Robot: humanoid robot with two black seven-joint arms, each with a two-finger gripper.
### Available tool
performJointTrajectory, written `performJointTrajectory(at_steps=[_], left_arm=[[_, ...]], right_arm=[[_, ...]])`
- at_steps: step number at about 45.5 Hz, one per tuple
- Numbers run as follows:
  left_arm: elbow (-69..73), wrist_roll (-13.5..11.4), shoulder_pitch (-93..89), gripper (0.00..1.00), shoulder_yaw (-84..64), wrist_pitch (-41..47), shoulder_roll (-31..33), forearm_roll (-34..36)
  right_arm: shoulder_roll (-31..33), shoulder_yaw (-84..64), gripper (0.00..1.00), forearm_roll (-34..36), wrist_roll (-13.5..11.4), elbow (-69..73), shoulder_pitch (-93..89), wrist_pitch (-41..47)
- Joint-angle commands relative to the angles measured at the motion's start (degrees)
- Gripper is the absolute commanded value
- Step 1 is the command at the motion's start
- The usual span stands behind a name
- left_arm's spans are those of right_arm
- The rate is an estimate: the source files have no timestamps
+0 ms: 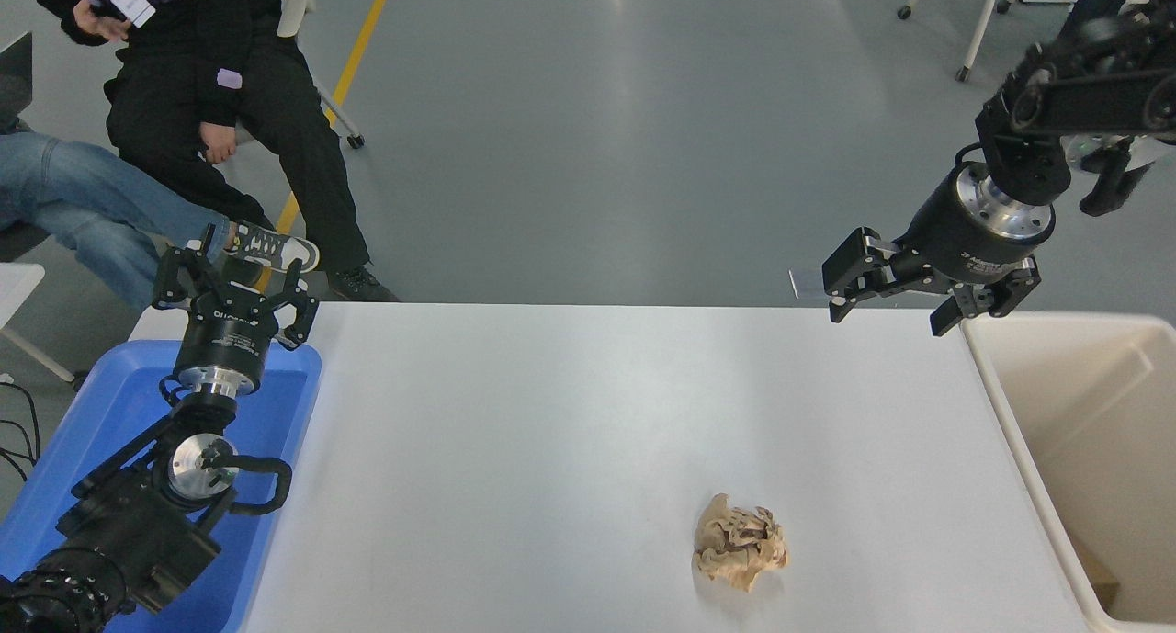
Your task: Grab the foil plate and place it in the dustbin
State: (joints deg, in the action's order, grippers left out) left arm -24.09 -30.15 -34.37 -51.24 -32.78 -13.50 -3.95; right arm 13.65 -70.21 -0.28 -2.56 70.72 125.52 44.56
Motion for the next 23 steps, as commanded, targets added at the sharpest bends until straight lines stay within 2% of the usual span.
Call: performJointTrajectory(at_steps=[1,23], left_arm=[[0.0,0.0,0.0,0.99,0.0,0.0,0.0,0.0],[0.0,0.0,0.0,0.99,0.0,0.0,0.1,0.0]], right_arm=[[-1.4,-0.4,1.0,0.2,0.0,0.5,2.7,0.4],[-2.5,-4.2,1.0,0.2,0.2,0.1,1.9,0.4]])
